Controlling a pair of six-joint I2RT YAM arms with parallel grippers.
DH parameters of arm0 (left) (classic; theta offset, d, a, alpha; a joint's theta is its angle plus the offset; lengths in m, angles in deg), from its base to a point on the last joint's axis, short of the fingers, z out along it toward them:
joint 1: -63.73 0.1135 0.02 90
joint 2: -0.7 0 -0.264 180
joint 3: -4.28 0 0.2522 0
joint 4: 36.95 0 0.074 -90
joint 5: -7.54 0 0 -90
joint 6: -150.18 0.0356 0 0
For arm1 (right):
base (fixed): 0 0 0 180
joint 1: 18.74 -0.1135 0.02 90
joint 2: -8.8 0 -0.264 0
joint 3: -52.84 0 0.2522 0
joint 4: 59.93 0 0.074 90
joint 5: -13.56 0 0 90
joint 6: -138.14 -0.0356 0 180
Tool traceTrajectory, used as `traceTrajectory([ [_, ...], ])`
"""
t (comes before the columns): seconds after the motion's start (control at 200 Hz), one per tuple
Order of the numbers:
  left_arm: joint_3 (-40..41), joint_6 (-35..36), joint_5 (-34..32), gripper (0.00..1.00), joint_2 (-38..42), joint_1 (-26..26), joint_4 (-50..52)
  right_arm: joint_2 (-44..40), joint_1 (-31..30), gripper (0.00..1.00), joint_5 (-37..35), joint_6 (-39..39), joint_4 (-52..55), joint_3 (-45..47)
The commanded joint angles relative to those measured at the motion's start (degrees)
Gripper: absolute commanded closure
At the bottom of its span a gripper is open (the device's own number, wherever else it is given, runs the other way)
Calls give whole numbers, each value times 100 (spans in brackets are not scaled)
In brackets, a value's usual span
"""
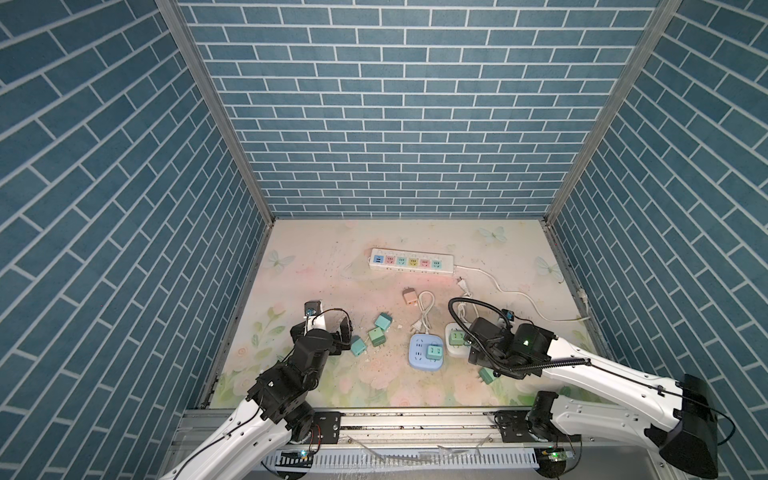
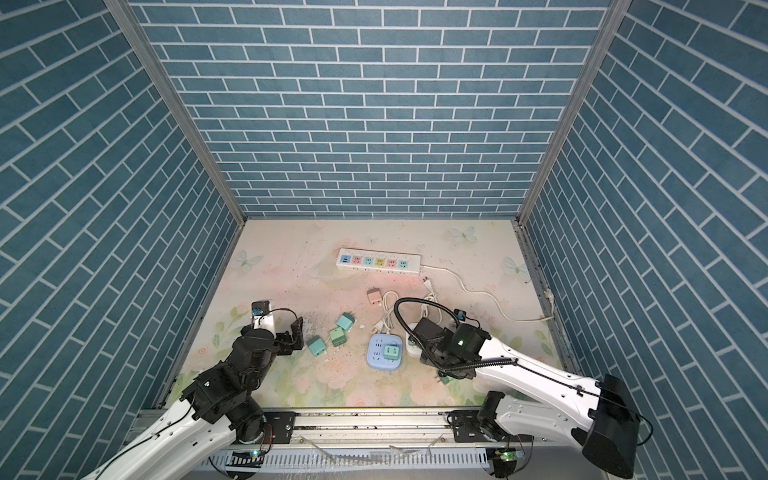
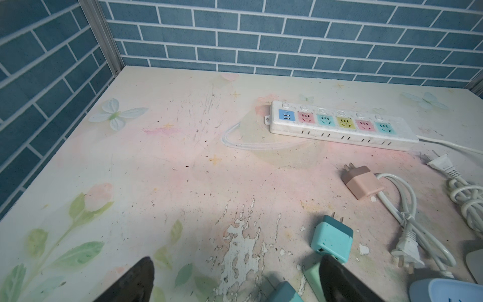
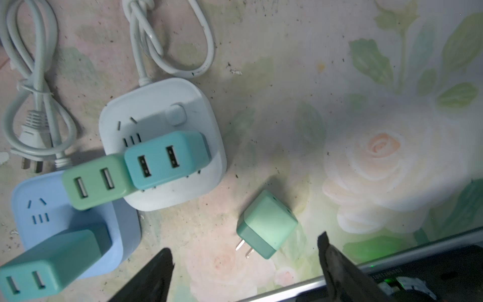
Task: Insert plugs into power strip
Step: Pick up the plug from the bottom-right of the table.
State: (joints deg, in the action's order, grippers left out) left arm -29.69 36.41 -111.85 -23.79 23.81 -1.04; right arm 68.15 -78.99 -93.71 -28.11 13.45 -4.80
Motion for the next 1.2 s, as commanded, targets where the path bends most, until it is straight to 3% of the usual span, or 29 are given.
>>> traceTrajectory([
  [0.0,71,-28,-3,0,-32,30,81,-336,-173,10,-31,-650,545,205],
  [0.135,27,-34,58,0,-163,29,70,-660,-229,10,256,-680,349,551],
  [0.45,22,-38,126,1,-209,28,70,-329,-328,10,826,-435,-566,981],
  [1.195,34,-28,188,0,-196,33,48,929,-230,16,510,-98,-1708,1123],
])
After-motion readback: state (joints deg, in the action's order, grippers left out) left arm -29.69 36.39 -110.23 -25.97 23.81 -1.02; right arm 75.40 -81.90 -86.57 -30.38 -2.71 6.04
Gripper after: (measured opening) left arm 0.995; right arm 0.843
